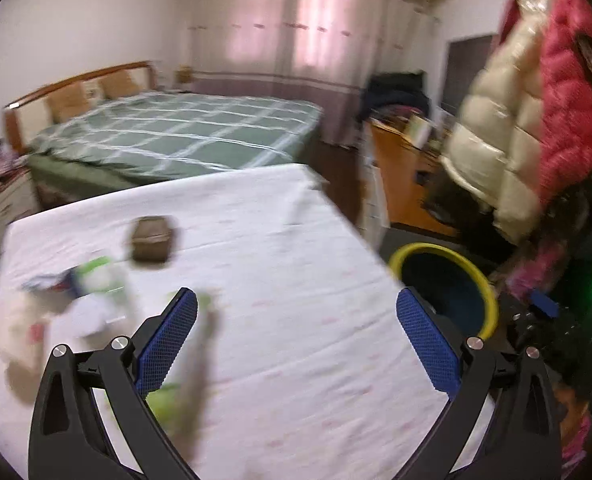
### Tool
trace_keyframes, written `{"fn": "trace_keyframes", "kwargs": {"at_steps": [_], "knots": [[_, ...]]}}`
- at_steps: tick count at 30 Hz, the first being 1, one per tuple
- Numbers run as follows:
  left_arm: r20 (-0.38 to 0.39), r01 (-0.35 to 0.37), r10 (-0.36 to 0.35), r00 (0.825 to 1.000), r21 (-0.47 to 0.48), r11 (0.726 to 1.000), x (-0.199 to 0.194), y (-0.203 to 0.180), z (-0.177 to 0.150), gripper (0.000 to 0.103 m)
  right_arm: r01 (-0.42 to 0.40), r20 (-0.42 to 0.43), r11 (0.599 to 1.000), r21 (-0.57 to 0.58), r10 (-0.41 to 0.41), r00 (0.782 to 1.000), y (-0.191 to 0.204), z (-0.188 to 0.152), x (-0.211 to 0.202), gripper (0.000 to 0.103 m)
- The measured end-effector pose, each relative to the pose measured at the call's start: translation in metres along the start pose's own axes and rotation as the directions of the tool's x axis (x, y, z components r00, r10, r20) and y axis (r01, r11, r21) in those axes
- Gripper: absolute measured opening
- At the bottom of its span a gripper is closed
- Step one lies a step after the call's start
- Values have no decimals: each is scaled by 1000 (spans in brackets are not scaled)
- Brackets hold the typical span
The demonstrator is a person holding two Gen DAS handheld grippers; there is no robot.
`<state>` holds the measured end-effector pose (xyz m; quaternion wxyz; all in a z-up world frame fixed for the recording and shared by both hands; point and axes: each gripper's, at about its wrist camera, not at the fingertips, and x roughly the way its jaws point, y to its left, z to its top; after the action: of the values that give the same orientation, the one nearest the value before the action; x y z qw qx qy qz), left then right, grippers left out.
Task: Collect trash
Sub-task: 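Grasp the white-capped pill bottle with the right gripper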
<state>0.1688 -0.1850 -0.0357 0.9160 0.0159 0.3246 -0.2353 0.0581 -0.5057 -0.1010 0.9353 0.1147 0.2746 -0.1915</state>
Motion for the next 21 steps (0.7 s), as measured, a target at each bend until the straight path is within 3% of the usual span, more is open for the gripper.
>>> {"fn": "trace_keyframes", "kwargs": {"at_steps": [10, 17, 21], "knots": [[32, -171, 180, 983, -188, 967, -51, 120, -46, 98, -164, -58, 979, -125, 158, 986, 98, 1, 13, 97], [6, -328, 345, 938, -294, 898, -61, 195, -76, 98, -309, -109, 919, -246, 291, 951, 191, 0, 17, 97], [-18, -420, 439, 898, -333, 844, -68, 230, -93, 98, -392, -144, 866, -312, 364, 920, 244, -1, 16, 97]]}}
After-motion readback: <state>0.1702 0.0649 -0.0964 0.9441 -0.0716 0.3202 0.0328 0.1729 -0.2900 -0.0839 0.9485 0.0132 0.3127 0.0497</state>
